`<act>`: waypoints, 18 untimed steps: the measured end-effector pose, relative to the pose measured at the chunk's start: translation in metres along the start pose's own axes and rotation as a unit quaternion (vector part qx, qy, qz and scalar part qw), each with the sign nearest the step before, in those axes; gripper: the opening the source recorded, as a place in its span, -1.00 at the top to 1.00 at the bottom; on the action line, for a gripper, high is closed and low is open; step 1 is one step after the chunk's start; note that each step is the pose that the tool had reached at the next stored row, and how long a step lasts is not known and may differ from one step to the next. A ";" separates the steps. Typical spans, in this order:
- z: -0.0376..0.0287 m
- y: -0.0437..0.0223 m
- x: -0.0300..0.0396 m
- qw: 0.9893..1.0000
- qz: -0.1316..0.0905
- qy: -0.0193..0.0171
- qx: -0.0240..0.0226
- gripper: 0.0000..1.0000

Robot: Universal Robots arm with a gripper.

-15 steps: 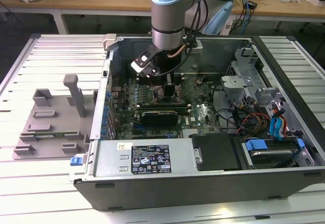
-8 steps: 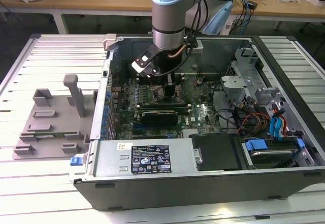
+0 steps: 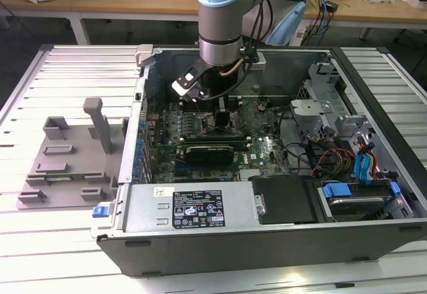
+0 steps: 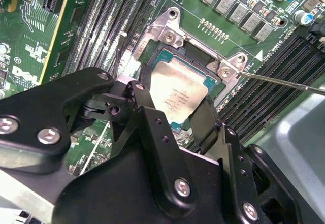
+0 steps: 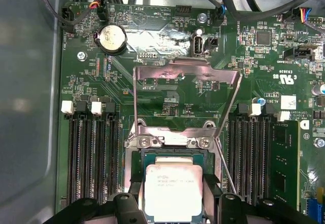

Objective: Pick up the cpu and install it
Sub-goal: 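Place the cpu into insertion slot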

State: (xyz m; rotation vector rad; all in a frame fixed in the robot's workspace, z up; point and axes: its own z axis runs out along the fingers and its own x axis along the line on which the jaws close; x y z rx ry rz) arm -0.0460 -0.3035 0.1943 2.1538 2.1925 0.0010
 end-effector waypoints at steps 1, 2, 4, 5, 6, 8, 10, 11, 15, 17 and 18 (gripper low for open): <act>0.0001 0.0000 0.0000 1.000 0.000 0.000 0.000 -0.09; 0.0001 0.0000 0.0000 1.000 0.000 0.000 0.000 -0.09; 0.0005 0.0000 0.0002 1.000 0.000 0.001 0.000 -0.11; -0.0007 0.0001 0.0001 1.000 0.000 0.000 0.000 -0.22; -0.0066 0.0003 -0.0003 1.000 0.000 0.000 0.000 -0.22; -0.0087 0.0005 -0.0003 1.000 0.000 0.000 0.000 -0.22; -0.0087 0.0005 -0.0003 1.000 0.000 0.000 0.000 -0.22; -0.0088 0.0004 -0.0004 1.000 0.000 0.000 0.000 -0.22; -0.0090 0.0004 -0.0004 1.000 0.000 0.000 0.000 0.18; -0.0090 0.0004 -0.0004 1.000 0.000 0.000 0.000 0.18; -0.0091 0.0005 -0.0004 1.000 0.000 0.001 0.000 0.18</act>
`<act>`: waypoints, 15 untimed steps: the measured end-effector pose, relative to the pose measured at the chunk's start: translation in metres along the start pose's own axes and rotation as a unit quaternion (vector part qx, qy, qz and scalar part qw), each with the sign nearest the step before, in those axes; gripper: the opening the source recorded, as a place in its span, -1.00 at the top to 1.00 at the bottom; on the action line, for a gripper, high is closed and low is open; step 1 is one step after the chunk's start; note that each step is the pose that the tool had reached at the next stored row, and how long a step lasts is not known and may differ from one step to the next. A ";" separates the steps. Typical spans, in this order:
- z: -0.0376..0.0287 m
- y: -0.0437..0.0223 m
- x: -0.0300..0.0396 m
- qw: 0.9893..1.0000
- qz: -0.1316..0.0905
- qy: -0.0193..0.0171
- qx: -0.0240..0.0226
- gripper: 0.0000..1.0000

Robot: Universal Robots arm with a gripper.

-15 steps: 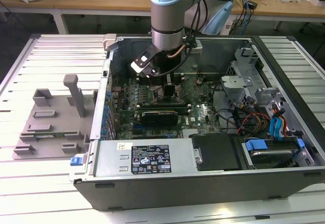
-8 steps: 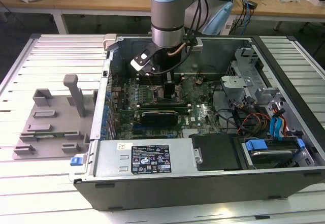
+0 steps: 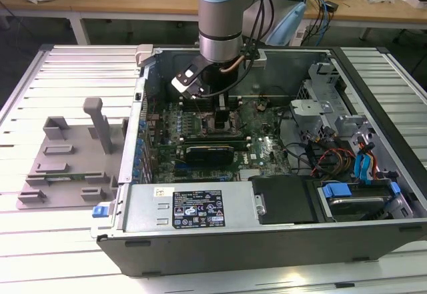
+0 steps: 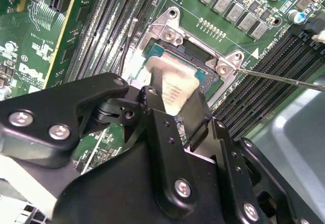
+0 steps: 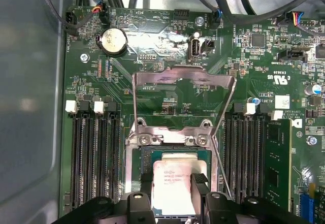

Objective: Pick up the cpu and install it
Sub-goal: 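Place the cpu into insertion slot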

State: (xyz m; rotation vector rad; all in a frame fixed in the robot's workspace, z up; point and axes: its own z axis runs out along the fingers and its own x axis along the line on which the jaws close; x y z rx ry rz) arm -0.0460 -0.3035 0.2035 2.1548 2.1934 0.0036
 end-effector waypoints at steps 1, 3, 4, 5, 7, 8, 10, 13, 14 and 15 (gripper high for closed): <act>-0.0011 0.0001 0.0002 1.000 0.000 0.003 0.000 0.18; -0.0017 0.0001 0.0000 1.000 0.000 0.003 0.000 0.18; -0.0017 0.0001 0.0000 1.000 0.000 0.003 0.000 0.18; -0.0017 0.0001 0.0000 1.000 0.000 0.003 0.000 0.18; -0.0018 0.0001 0.0000 1.000 0.000 0.003 0.000 0.18; -0.0018 0.0001 0.0000 1.000 0.000 0.003 0.000 0.04; -0.0018 0.0001 0.0000 1.000 0.000 0.003 0.000 0.04; -0.0018 0.0001 0.0000 1.000 0.000 0.003 0.000 0.01; -0.0018 0.0001 0.0000 1.000 0.000 0.003 0.000 0.01; -0.0019 0.0001 0.0000 1.000 0.000 0.003 0.000 -0.11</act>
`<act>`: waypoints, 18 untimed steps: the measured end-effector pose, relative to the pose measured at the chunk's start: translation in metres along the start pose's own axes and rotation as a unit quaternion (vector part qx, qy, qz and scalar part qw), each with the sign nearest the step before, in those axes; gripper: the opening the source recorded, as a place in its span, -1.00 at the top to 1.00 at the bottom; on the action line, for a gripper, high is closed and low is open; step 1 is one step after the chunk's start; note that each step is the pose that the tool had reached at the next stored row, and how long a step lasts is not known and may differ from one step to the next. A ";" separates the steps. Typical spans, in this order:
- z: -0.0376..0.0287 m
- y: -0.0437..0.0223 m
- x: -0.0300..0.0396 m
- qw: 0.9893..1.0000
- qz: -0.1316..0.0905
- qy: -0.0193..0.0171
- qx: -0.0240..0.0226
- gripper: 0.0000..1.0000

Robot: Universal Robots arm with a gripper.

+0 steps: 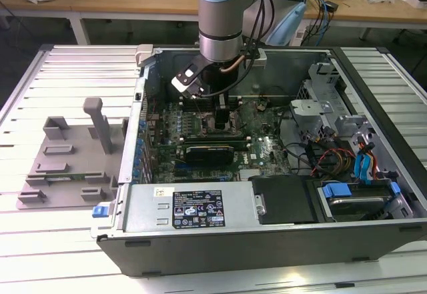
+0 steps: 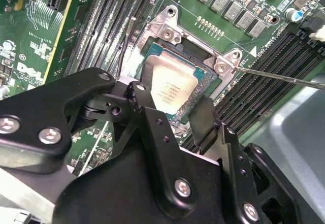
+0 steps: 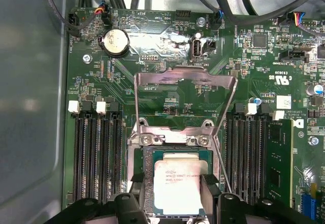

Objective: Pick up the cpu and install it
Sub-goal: 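Place the cpu into insertion slot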

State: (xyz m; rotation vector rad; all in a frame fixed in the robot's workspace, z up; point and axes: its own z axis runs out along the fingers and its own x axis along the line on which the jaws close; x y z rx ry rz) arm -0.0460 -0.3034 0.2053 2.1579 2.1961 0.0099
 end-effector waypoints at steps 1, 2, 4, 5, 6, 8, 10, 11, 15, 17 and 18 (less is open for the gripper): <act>0.0000 0.0000 0.0000 1.000 0.000 0.000 0.000 -0.11; 0.0000 0.0000 0.0000 1.000 0.000 0.000 0.000 -0.11; 0.0001 0.0000 -0.0009 1.000 0.000 0.000 0.000 -0.11; 0.0001 0.0000 -0.0011 1.000 0.000 0.000 0.000 -0.11; 0.0001 0.0000 -0.0012 1.000 0.000 0.000 0.000 -0.11; 0.0001 0.0000 -0.0022 1.000 0.000 -0.001 0.000 -0.11; 0.0001 -0.0001 -0.0033 1.000 0.000 -0.002 0.000 -0.11; 0.0001 -0.0001 -0.0037 1.000 0.000 -0.002 0.000 -0.11; 0.0021 -0.0002 -0.0043 1.000 0.000 -0.003 0.000 -0.11; 0.0034 -0.0003 -0.0043 1.000 0.000 -0.003 0.000 -0.11; 0.0034 -0.0003 -0.0043 1.000 0.000 -0.003 0.000 -0.11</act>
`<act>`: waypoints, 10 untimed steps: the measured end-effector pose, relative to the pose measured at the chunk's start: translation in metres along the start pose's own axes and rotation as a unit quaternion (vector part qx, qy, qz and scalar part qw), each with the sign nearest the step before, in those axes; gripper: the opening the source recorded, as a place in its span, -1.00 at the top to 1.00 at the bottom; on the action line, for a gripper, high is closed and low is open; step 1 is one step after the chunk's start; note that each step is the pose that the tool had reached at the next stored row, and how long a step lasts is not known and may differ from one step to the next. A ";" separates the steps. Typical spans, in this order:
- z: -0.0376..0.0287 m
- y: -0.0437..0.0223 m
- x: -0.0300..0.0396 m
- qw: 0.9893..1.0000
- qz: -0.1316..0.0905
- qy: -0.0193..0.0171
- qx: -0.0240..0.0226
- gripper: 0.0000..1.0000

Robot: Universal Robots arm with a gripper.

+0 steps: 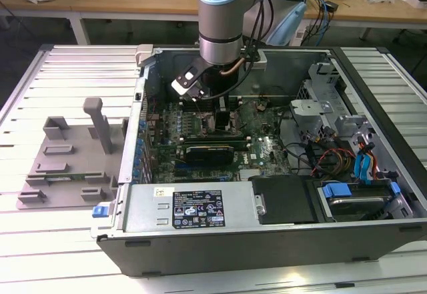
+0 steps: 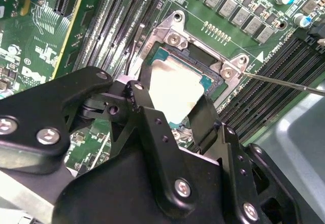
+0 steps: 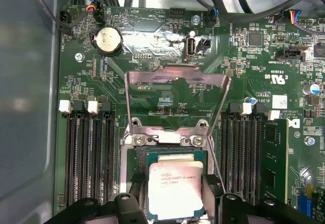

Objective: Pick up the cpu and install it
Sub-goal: 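Place the cpu into insertion slot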

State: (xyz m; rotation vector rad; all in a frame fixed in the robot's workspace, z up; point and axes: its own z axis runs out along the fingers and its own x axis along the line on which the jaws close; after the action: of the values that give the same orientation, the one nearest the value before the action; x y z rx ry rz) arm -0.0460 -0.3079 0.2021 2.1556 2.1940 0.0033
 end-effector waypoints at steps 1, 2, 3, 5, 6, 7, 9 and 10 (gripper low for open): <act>0.0001 0.0000 0.0000 1.000 0.000 0.000 0.000 -0.11; 0.0001 0.0000 0.0001 1.000 0.000 0.000 0.000 -0.11; 0.0002 0.0000 0.0001 1.000 0.000 0.000 0.000 -0.11; 0.0002 0.0000 0.0001 1.000 0.000 0.000 0.000 -0.11; -0.0005 0.0001 0.0002 1.000 0.000 0.001 0.000 -0.11; -0.0015 0.0002 0.0001 1.000 0.000 0.000 0.000 -0.11; -0.0019 0.0001 -0.0003 1.000 0.000 0.000 0.000 -0.11; -0.0020 0.0001 -0.0006 1.000 0.000 -0.002 0.000 -0.11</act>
State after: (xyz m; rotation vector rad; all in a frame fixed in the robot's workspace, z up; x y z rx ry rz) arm -0.0460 -0.3084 0.2041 2.1537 2.1924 -0.0002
